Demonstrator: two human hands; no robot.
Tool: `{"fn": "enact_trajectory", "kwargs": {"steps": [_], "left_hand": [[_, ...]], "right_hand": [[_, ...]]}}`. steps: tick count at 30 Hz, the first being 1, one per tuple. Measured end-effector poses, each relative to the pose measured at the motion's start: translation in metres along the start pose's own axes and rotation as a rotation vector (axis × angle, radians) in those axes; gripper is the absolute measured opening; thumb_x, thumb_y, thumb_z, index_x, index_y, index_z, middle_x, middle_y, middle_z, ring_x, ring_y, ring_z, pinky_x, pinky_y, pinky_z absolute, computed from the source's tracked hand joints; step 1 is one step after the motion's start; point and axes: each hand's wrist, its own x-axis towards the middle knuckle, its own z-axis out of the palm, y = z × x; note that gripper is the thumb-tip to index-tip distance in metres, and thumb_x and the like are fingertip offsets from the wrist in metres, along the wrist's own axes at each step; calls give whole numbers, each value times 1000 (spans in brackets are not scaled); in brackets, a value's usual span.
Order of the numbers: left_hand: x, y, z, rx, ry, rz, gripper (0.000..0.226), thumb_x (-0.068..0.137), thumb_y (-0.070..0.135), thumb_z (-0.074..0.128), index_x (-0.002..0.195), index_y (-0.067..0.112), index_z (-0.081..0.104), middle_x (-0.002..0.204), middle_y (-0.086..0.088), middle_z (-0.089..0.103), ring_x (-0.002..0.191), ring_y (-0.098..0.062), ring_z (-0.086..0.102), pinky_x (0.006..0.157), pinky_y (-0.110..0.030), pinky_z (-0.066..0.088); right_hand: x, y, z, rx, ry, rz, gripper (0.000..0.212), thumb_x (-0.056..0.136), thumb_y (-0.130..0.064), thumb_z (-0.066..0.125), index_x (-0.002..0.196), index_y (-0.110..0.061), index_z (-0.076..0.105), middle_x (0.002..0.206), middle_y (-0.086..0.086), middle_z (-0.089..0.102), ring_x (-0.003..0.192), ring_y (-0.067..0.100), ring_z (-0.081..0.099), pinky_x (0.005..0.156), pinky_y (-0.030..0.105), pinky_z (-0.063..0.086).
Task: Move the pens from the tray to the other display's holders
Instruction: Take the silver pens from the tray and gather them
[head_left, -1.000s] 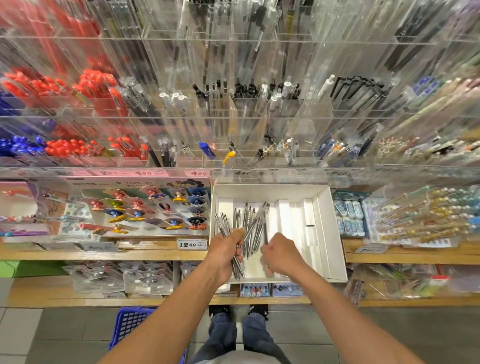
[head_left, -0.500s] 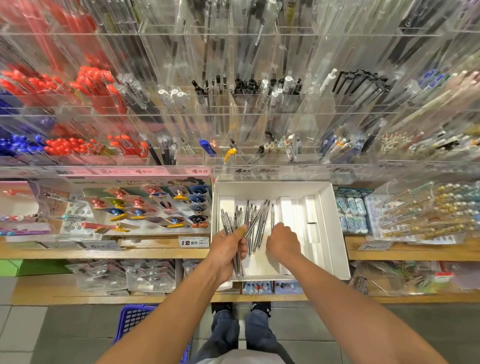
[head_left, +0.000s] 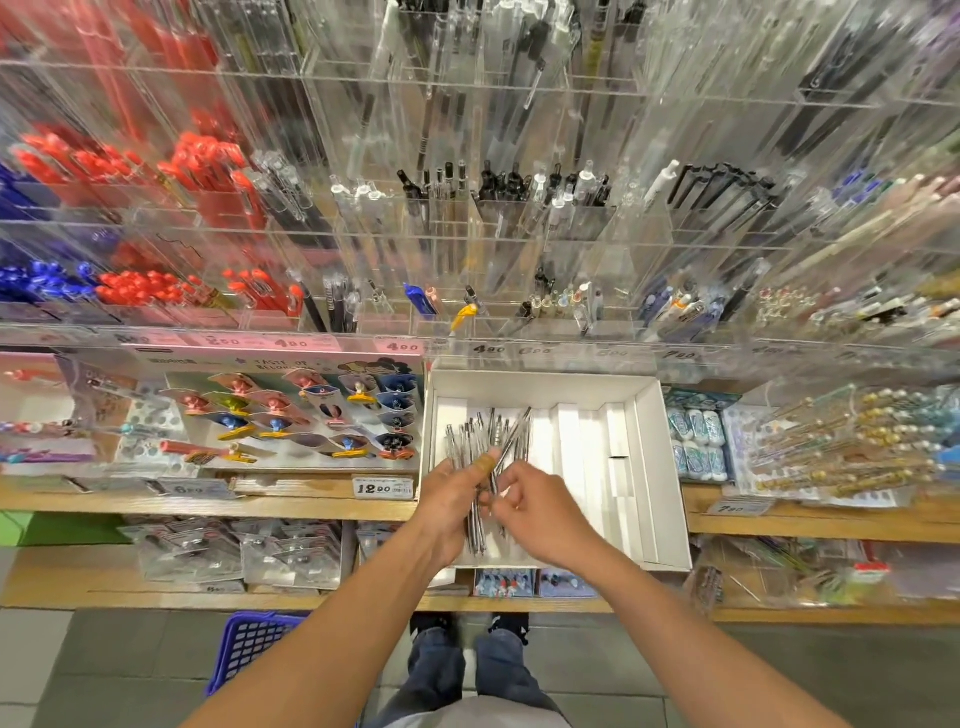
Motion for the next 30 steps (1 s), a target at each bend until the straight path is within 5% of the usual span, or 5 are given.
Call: {"fn": "enact_trajectory", "kwargs": {"steps": [4, 8, 12, 20, 30], "left_hand": [[2, 2, -1, 10, -4, 24, 96, 81, 27, 82, 154, 4, 25, 149, -16, 45, 135, -30, 44, 108, -39, 37], [-1, 2, -4, 36, 18, -33, 41, 93, 11, 66, 127, -3, 49, 82, -11, 63, 64, -17, 58, 58, -32, 50], [-1, 0, -5, 16, 55, -41, 3, 97, 3, 54, 98, 5, 53, 58, -1, 49, 50, -12, 44, 48, -26, 40], [-4, -1, -3, 2, 75, -35, 3, 97, 8, 58, 94, 6, 58, 57, 1, 50, 46, -10, 44, 46, -25, 39], [-8, -2, 2, -27, 19, -28, 82, 71, 28, 85, 135, -9, 49, 101, -21, 71, 79, -26, 68, 66, -36, 58]], "right_hand": [[-9, -4, 3, 63, -56, -54, 11, 91, -35, 63, 91, -32, 52, 74, -6, 66, 54, -5, 58, 52, 10, 40], [18, 9, -13, 144, 54, 113, 10, 95, -28, 57, 95, -19, 62, 87, 0, 72, 60, 7, 67, 64, 28, 58], [56, 28, -7, -150, 177, 376, 20, 95, -13, 52, 114, -6, 54, 111, 13, 62, 98, 28, 63, 74, 28, 46], [73, 37, 15, -192, 190, 578, 15, 89, -6, 57, 103, -2, 53, 93, 9, 61, 85, 23, 63, 63, 26, 44], [-5, -2, -6, 117, -54, 51, 15, 85, -23, 63, 91, -29, 51, 76, -1, 66, 51, 2, 61, 47, 14, 43]]}}
